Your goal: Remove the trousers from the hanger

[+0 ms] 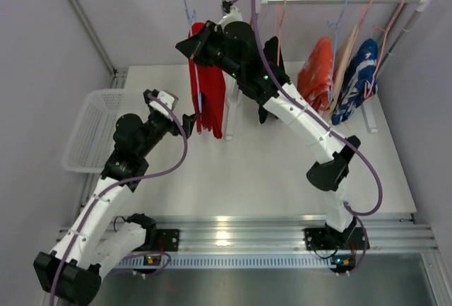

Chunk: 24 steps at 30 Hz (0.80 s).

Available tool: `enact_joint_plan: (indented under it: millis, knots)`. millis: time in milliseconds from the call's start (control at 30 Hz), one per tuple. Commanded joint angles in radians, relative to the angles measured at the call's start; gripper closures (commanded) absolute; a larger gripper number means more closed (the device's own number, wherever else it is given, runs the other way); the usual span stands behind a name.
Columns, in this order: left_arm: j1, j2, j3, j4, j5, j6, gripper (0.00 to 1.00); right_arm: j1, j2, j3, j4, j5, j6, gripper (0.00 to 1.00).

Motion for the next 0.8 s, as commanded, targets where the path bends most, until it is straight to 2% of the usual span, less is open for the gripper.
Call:
enact_joint_plan:
  millis: [0, 167, 367, 533, 767]
  knots:
    - [-0.013, 0.036, -0.001, 0.156, -0.044, -0.06, 0.01, 0.01, -0.032, 0.103, 0.251, 0.038, -0.008, 1.0]
    - [-0.013, 0.041, -0.018, 0.208, -0.059, -0.11, 0.02, 0.007, -0.034, 0.12, 0.25, 0.026, 0.001, 1.0]
    - [-0.013, 0.072, -0.01, 0.253, -0.204, -0.131, 0.18, 0.01, -0.035, 0.121, 0.231, -0.008, 0.036, 1.0]
    - [-0.013, 0.105, -0.01, 0.299, -0.299, -0.131, 0.25, 0.018, -0.04, 0.121, 0.224, -0.042, 0.062, 1.0]
    - [-0.013, 0.102, -0.009, 0.314, -0.191, -0.17, 0.12, 0.024, -0.042, 0.118, 0.227, -0.037, 0.065, 1.0]
